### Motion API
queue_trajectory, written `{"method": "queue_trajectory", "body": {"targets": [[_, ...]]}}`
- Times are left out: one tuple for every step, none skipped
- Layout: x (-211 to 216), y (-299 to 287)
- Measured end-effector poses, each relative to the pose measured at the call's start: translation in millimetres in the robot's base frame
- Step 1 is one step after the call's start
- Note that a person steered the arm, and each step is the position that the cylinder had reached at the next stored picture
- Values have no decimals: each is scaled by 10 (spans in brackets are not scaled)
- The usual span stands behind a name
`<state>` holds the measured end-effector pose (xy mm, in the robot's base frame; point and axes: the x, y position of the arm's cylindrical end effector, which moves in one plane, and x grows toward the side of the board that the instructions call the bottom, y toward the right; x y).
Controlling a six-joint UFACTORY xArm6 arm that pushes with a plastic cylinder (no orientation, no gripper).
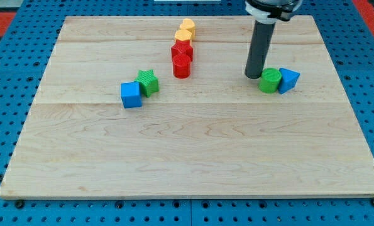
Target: Slide the green star and the blue cube to the left of the red circle
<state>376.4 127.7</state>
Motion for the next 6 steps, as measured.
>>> {"method": "queue_trajectory", "body": {"targets": [[325,-591],[1079,-1327],[1240,-2466],[933,-2561],[682,-2464],[607,-2462]]}}
